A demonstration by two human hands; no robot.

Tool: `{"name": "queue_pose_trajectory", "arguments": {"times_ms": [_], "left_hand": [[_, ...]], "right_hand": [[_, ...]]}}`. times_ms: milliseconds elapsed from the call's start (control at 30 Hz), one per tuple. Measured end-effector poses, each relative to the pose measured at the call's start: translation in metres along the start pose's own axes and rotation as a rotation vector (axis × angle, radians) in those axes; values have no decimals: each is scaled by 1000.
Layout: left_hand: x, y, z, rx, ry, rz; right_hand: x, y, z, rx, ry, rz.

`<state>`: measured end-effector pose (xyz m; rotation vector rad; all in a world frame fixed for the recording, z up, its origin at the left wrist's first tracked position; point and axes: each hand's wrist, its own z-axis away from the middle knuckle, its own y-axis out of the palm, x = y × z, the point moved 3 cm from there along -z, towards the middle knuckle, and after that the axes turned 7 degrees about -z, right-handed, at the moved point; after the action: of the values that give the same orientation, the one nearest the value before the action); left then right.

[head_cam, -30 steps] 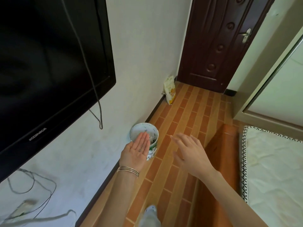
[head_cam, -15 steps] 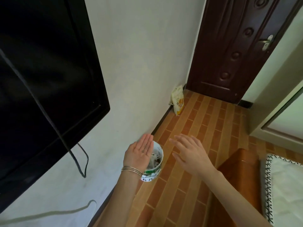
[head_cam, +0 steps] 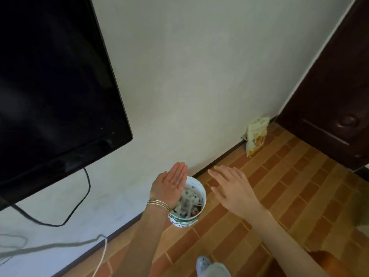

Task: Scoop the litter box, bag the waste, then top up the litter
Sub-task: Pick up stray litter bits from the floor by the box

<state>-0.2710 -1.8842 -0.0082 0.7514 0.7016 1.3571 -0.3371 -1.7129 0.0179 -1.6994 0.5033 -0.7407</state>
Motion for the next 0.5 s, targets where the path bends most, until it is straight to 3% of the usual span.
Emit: {"name": "queue_pose_trajectory", "arguments": {"times_ms": [100, 267, 500], "left_hand": [[-3, 11, -16, -76, 188, -99], [-6, 5, -48, -72, 261, -94], [-18, -27, -114, -176, 256, -103]], "right_hand": [[-25, 6, -23, -5, -126, -27], [-52, 28, -55, 37, -247, -42], [-83, 91, -90, 113, -247, -71]]}}
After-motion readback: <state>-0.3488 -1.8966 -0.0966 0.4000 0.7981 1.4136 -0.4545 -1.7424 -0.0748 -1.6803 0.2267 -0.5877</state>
